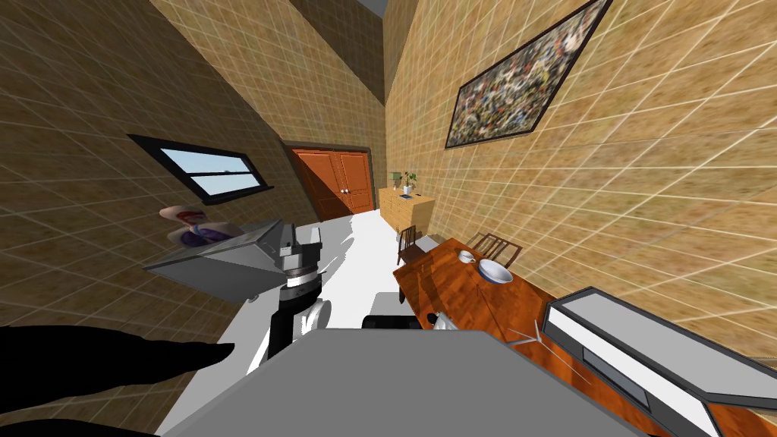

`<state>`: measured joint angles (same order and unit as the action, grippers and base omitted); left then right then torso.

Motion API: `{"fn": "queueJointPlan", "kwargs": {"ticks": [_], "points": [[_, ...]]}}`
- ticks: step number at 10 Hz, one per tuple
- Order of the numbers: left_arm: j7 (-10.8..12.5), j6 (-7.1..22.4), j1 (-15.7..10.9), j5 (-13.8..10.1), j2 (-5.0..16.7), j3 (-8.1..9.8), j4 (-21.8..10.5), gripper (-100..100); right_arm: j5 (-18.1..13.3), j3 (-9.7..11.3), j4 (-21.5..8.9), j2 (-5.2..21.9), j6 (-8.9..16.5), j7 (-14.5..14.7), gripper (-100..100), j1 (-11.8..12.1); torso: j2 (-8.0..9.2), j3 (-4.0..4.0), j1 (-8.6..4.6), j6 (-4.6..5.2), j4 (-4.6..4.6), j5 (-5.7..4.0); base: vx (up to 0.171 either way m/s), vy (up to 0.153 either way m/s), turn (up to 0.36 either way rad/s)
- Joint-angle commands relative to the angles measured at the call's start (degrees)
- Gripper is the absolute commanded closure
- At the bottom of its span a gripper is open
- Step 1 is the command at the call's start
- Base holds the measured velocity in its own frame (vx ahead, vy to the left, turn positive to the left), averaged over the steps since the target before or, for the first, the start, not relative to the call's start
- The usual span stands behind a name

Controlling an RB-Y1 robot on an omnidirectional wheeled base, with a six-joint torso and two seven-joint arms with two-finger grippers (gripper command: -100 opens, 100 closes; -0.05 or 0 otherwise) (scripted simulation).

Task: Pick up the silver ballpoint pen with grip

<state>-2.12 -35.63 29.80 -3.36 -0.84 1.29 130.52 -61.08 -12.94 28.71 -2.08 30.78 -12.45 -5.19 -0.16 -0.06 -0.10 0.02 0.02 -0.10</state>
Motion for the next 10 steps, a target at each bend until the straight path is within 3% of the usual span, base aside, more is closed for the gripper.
{"fn": "queueJointPlan", "kwargs": {"ticks": [1,2,3,4,5,8,9,10], "points": [[0.0,0.0,0.0,0.0,0.0,0.0,0.0,0,0.0,0.0,0.0,0.0,0.0,0.0,100,0.0,0.0,0.0,0.0,0.0,0.0,0.0,0.0,0.0,0.0],[0.0,0.0,0.0,0.0,0.0,0.0,0.0,0,0.0,0.0,0.0,0.0,0.0,0.0,100,0.01,-0.03,-0.02,0.0,0.0,0.0,0.0,0.0,0.0,0.0],[0.0,0.0,0.0,0.0,0.0,0.0,0.0,0,0.0,0.0,0.0,0.0,0.0,0.0,0,0.01,-0.04,-0.02,0.0,0.0,-0.01,0.0,0.0,0.0,0.0],[0.0,0.0,0.0,0.0,0.0,0.0,0.0,0,2.87,1.27,0.14,1.84,-1.24,2.41,100,0.29,-0.05,-0.03,0.0,0.0,-0.01,0.0,0.019,0.088,-0.047],[0.0,0.0,0.01,0.0,-0.01,0.0,0.0,0,3.22,1.27,0.14,1.84,-1.24,2.41,100,0.29,-0.11,-0.06,0.27,-0.01,-0.02,0.04,0.025,0.105,-0.045],[0.0,0.0,0.0,0.0,-0.01,-0.01,0.0,0,9.3,4.14,-0.41,6.27,-3.77,7.17,100,0.65,-0.21,-0.13,0.29,-0.06,-0.06,-0.02,0.024,0.106,-0.04],[0.0,0.0,0.0,0.0,-0.01,-0.01,0.0,0,11.16,4.14,-0.41,6.27,-3.77,7.17,100,0.65,-0.25,-0.15,0.27,-0.06,-0.06,0.02,0.022,0.077,-0.034],[0.0,0.0,0.0,0.0,-0.01,-0.01,0.0,0,13.14,5.58,-0.68,8.48,-5.03,9.55,100,0.83,-0.24,-0.15,0.21,-0.08,-0.07,-0.04,0.019,0.095,-0.054]]}}
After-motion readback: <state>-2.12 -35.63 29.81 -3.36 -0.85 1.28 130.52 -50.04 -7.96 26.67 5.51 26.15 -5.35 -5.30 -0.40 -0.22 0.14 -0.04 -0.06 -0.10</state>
